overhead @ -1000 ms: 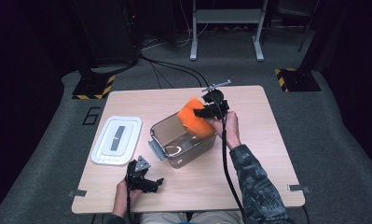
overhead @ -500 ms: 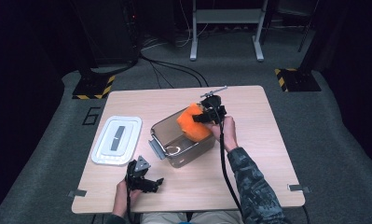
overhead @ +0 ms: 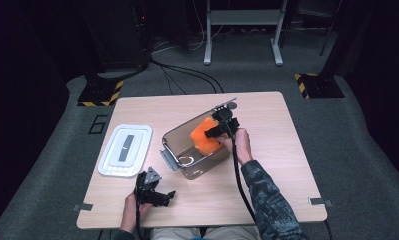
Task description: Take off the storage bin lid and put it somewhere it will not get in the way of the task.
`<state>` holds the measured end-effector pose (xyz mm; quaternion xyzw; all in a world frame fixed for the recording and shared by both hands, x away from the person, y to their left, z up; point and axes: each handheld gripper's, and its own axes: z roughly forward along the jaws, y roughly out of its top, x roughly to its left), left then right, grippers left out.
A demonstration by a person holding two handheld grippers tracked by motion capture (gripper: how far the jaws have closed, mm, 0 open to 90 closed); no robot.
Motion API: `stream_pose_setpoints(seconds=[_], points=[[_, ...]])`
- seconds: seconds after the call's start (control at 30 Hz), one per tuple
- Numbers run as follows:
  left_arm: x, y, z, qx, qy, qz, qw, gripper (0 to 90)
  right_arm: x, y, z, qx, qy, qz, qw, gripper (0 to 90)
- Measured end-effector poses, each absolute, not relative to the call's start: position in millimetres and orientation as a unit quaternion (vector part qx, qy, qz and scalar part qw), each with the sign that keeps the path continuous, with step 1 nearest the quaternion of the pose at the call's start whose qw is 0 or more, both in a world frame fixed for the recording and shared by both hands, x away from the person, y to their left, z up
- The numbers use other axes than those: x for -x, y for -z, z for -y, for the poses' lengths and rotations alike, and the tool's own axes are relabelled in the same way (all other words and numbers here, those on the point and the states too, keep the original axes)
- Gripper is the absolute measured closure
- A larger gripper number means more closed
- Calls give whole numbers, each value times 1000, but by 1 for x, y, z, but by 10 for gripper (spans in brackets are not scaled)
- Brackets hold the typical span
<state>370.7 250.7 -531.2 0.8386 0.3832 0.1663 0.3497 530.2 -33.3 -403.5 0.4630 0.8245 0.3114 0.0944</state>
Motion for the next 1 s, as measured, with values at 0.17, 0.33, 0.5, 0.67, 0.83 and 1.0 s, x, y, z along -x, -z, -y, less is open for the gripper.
stream_pose_setpoints(seconds=[0.17, 0.33, 0.5, 0.67, 0.83, 1.0], points=[[-371, 531, -251, -838, -166, -384, 350, 4, -527, 398, 33, -453, -307, -829, 114, 370], [-371, 531, -251, -839, -166, -383, 349, 4, -525, 397, 36, -447, -308, -833, 109, 498], [-371, 531, -251, -838, -166, -384, 350, 4, -527, 402, 38, -451, -313, -830, 101, 473], [-371, 531, -251, -838, -165, -384, 350, 4, -523, 398, 43, -448, -328, -825, 106, 362], [-371, 531, -251, -840, -163, -383, 349, 4, -511, 388, 54, -438, -355, -817, 115, 222], [-371, 531, -251, -838, -164, -384, 351, 4, -494, 380, 71, -420, -383, -812, 135, 137]])
